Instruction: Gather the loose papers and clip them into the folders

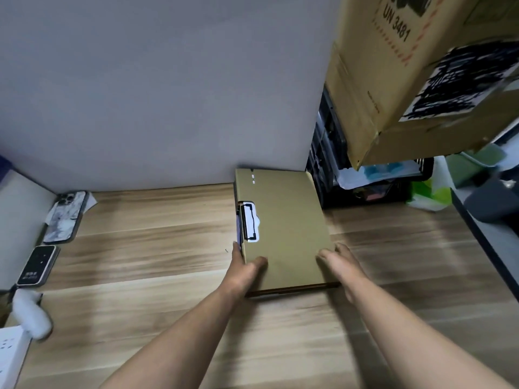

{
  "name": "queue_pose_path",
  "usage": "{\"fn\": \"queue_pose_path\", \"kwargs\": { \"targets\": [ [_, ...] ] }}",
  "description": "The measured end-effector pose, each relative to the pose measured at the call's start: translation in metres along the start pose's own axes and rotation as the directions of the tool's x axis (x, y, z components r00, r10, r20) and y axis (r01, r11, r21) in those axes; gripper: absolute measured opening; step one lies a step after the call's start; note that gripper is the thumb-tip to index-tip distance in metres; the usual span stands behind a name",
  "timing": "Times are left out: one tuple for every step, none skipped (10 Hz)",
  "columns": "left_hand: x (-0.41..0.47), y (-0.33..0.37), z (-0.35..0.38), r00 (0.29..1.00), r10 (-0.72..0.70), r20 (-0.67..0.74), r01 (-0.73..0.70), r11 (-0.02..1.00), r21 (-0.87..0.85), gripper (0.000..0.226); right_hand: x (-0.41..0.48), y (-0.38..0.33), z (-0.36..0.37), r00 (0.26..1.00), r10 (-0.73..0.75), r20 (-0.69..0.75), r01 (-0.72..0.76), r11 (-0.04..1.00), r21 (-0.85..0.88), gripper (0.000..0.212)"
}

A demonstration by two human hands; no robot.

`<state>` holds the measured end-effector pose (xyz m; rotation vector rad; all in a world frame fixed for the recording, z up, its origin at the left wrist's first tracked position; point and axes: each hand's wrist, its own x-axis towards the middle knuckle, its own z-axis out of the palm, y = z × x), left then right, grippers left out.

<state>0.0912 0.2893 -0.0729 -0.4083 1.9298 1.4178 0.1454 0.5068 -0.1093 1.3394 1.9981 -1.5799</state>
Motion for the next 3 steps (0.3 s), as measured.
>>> {"fn": "queue_pose_path", "kwargs": {
  "targets": [
    [-0.009, 0.014, -0.015, 0.999, 0.03, 0.018, -0.03, 0.999, -0.018, 0.087, -0.006, -0.009, 0.004, 0.997, -0.036, -0.065, 0.034, 0.999, -0.032, 0.085],
    [-0.018, 0.037, -0.044, 0.989, 0.148, -0.005, -0.149, 0.989, -0.028, 0.077, -0.029, -0.041, 0.012, 0.983, -0.138, -0.122, 0.134, 0.99, -0.043, 0.069],
    [-0.03, 0.057, -0.081, 0.963, 0.269, -0.001, -0.269, 0.962, -0.05, 0.059, -0.066, -0.081, 0.024, 0.955, -0.273, -0.12, 0.271, 0.962, -0.032, 0.046]
  ]
}}
